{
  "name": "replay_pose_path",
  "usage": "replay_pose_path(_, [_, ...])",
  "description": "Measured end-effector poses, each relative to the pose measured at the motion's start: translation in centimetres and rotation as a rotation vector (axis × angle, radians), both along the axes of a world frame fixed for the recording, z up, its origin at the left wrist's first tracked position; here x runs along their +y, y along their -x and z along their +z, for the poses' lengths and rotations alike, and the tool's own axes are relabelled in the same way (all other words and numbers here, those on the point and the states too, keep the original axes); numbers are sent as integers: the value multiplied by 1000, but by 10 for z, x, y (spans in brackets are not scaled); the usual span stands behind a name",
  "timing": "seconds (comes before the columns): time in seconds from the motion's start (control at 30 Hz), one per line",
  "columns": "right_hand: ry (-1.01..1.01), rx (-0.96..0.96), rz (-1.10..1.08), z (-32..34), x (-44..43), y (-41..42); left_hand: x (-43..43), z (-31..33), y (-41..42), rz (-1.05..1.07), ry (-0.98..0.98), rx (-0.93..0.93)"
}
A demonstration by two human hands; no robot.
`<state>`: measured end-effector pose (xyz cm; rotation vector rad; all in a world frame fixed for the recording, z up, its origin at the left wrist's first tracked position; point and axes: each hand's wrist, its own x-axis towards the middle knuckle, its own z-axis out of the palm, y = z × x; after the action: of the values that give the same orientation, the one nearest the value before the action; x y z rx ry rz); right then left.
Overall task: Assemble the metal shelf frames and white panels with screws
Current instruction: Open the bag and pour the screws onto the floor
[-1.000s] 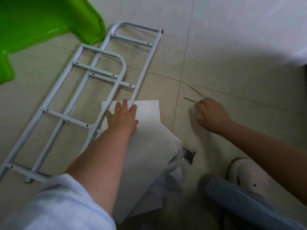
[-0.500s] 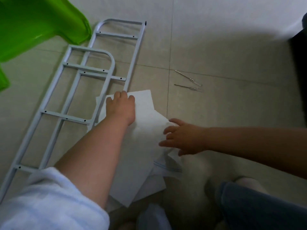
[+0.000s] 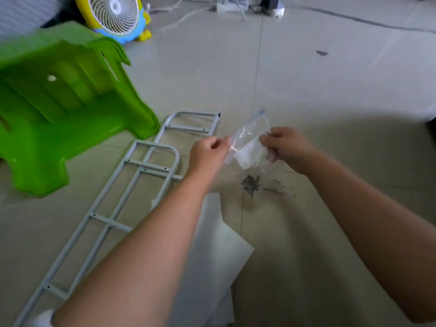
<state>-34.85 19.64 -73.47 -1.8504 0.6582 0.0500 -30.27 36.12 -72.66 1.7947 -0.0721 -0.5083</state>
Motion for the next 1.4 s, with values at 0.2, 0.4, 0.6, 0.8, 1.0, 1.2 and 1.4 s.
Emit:
replay_pose_path(0.2, [34,-17,-34,37,-10,5,-16,27,7,-119,-22,-107])
replay_pose_path(0.4, [75,-34,-12,57,1,19,-8,50,8,-171,-143,-312])
replay_pose_path(0.6, [51,-131,11,68,-7,37,4,69,3,-301,-92,-78])
replay_pose_path(0.8, [151,-218,-147,61,-1,36,7,72,3,-241,80,114])
replay_pose_path(1.0, [-101,-219,-178,65,7,36,8,66,1,-267,-19,-7])
replay_pose_path(1.2, [-229,-78,45,78,17,38,7,64,6,-306,-52,-145])
replay_pose_path(1.4, [-186,-119,124,83,24,38,3,68,15,-441,-168,-203])
